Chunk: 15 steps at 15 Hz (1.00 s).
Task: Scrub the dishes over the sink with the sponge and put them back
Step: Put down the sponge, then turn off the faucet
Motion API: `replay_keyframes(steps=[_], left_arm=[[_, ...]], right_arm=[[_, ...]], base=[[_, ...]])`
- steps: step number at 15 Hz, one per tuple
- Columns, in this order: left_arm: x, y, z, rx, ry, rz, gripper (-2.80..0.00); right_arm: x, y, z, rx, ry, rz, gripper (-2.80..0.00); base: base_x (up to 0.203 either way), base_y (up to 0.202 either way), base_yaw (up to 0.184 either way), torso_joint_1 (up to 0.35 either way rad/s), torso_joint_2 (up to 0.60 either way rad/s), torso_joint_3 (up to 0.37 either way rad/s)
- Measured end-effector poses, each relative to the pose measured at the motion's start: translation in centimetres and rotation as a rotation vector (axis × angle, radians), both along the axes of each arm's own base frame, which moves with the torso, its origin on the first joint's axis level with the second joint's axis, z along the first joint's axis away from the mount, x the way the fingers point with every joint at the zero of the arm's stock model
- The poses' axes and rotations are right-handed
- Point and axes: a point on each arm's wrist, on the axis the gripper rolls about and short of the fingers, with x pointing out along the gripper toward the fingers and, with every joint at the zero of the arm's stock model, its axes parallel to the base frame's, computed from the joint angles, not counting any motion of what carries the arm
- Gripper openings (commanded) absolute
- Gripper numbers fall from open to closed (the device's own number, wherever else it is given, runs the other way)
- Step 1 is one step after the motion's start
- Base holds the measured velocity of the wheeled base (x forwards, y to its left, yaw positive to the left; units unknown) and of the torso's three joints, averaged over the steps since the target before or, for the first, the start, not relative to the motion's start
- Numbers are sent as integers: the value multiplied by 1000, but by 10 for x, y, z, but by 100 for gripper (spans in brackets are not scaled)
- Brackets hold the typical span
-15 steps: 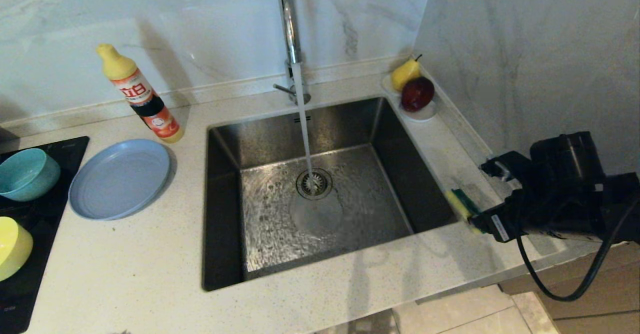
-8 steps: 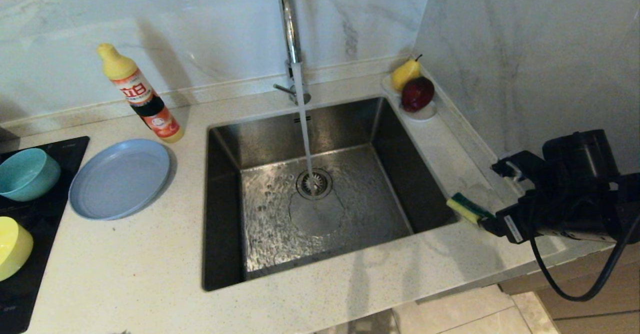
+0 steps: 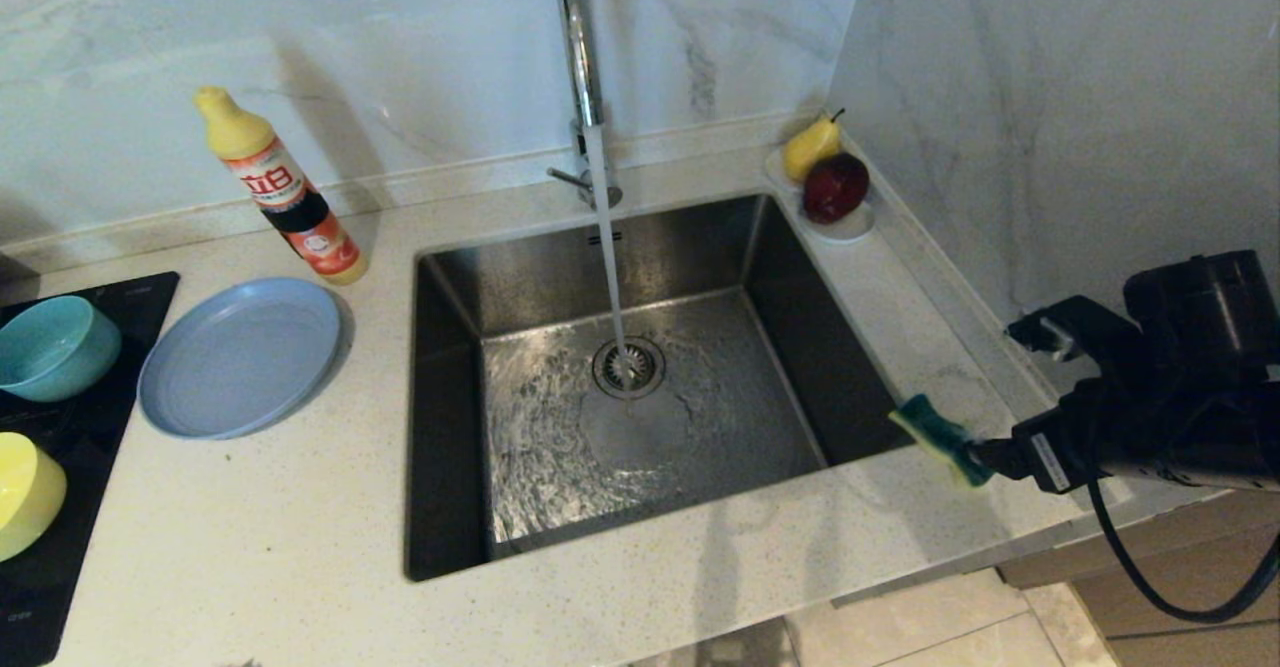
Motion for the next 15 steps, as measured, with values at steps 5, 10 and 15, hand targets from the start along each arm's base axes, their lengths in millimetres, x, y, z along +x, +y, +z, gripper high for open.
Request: replay_keyframes(steps=[5,10,15], left_arm=[[0,0,0,0,0,1,-280],[0,0,0,0,0,1,-280],[0,0,0,0,0,1,-280]], right_arm=[[-17,2,11,76,23,64,0],[-6,8,16,154,20,25,-280],[13,20,10,259,58,-36,-280]], base=[[0,0,0,0,0,0],[0,0,0,0,0,0],[0,0,0,0,0,0]])
